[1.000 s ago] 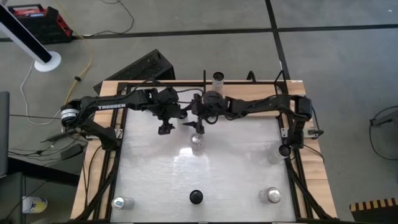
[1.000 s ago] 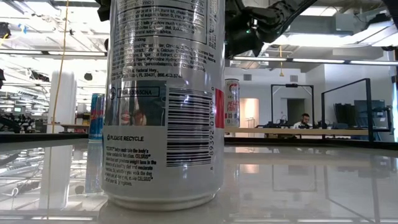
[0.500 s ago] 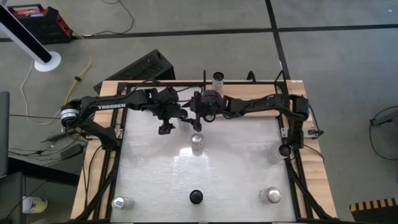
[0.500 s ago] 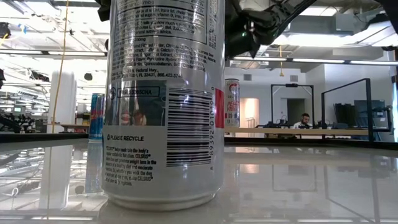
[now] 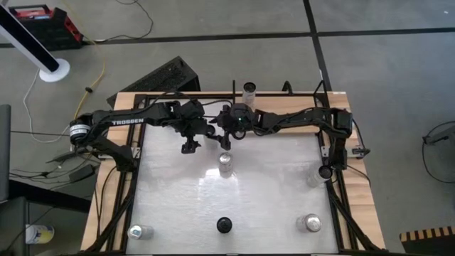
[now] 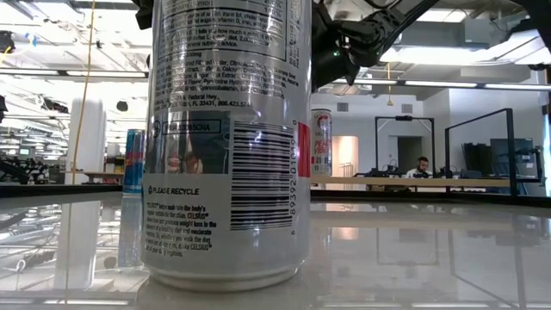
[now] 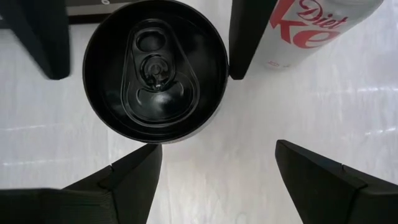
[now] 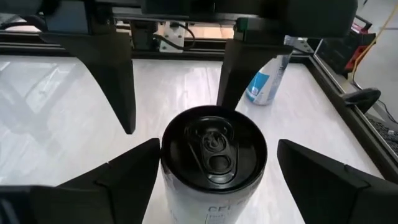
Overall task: Place canned beverage on shelf
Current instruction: Put the top white and yellow soda can on the shelf
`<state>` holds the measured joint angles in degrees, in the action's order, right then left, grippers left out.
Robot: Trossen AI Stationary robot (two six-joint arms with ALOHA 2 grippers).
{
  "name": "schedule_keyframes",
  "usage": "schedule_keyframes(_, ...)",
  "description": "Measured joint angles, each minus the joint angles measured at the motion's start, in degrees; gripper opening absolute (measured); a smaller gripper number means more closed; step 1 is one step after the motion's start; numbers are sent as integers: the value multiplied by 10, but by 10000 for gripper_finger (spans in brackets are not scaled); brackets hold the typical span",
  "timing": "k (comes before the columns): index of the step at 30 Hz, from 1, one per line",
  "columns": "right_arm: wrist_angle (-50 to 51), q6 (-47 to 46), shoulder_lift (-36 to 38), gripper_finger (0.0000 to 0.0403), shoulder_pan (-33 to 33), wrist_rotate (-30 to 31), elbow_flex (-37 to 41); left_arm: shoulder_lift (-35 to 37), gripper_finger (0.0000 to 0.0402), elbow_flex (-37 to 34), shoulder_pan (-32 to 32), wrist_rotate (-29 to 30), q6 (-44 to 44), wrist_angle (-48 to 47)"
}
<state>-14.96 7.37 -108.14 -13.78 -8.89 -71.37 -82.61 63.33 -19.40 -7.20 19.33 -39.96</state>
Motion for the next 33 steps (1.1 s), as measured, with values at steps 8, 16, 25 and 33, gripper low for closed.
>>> schedule_keyframes(8,3,1,0,350,2,0,0,0,298,0,0,0,3,0)
schedule_keyframes(16,11,4,0,350,2,0,1,0,298,0,0,1,12,10)
schedule_keyframes(25,12,6,0,333,2,0,1,0,298,0,0,0,12,11)
schedule_keyframes(33,12,6,0,283,2,0,1,0,298,0,0,1,12,10)
